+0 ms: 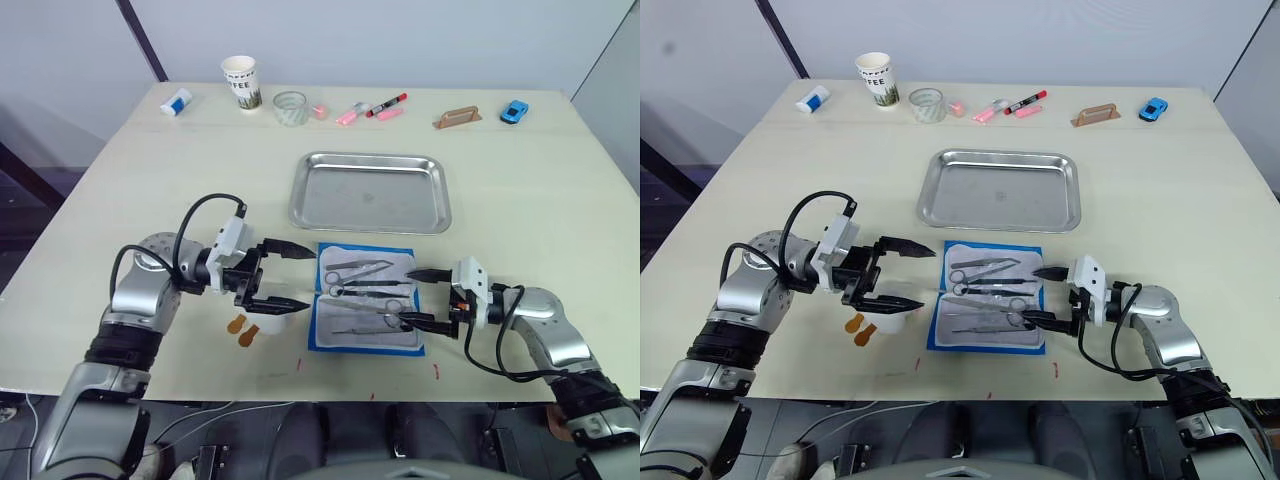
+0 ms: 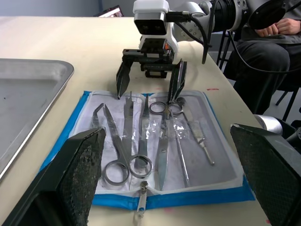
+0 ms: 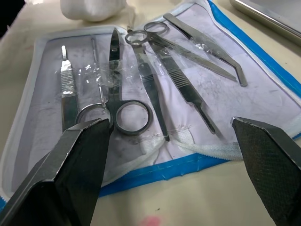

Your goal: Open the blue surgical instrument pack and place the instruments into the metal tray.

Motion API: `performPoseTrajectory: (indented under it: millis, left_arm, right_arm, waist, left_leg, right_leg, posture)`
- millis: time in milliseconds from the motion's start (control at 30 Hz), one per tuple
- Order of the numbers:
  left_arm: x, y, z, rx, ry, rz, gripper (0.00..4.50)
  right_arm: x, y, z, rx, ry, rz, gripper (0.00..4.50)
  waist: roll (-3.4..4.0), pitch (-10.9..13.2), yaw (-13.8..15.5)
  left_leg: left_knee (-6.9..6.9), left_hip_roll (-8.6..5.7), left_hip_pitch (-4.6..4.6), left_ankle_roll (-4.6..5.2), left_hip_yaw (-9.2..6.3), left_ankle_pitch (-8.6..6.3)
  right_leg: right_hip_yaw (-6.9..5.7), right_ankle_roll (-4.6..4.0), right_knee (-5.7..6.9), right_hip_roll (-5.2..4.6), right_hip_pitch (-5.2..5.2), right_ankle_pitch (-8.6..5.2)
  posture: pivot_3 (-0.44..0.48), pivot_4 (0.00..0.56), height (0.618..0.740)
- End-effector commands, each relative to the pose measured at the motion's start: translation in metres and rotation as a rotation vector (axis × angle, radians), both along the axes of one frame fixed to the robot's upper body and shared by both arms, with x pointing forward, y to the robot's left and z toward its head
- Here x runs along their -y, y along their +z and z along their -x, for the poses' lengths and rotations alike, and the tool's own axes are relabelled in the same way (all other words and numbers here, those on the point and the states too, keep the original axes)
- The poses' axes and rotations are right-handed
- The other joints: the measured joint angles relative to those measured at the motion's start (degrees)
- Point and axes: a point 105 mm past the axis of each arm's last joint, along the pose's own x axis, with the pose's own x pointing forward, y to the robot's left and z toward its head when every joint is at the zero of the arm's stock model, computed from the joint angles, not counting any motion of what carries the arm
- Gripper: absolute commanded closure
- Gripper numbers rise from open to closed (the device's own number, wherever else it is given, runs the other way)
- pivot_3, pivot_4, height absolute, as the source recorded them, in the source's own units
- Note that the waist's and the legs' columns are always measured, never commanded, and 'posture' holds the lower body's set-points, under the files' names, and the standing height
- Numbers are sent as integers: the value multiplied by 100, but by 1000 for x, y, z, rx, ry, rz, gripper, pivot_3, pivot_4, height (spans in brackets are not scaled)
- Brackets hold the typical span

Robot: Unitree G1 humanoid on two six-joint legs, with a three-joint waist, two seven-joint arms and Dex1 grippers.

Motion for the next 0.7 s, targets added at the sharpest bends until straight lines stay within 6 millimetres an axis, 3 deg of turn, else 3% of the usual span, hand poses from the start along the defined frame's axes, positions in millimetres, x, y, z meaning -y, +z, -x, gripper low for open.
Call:
performPoseTrajectory:
  millis: [33, 367, 700]
  left_arm:
    - [1, 6, 1, 35, -42, -3, 26]
    - [1, 2, -2, 40, -38, -2, 26]
    - [1, 1, -1, 37, -38, 0, 26]
  right_arm:
    - [-3, -1, 4, -26, 5, -23, 0]
    - [-8, 5, 3, 8, -49, -33, 0]
    - [-6, -5, 4, 63, -62, 23, 0]
  waist:
    - [0, 0, 0]
    - [1, 0, 5]
    - [1, 0, 5]
  left_leg:
    - [0, 0, 0, 0, 0, 0]
    - [0, 0, -1, 0, -1, 0]
    - [0, 0, -2, 0, 0, 0]
  right_leg:
    - [0, 0, 0, 0, 0, 0]
    - [-1, 0, 1, 0, 0, 0]
    - [-1, 1, 0, -1, 0, 0]
  posture:
    - [0, 150, 718]
    - [0, 150, 718]
    - [0, 150, 718]
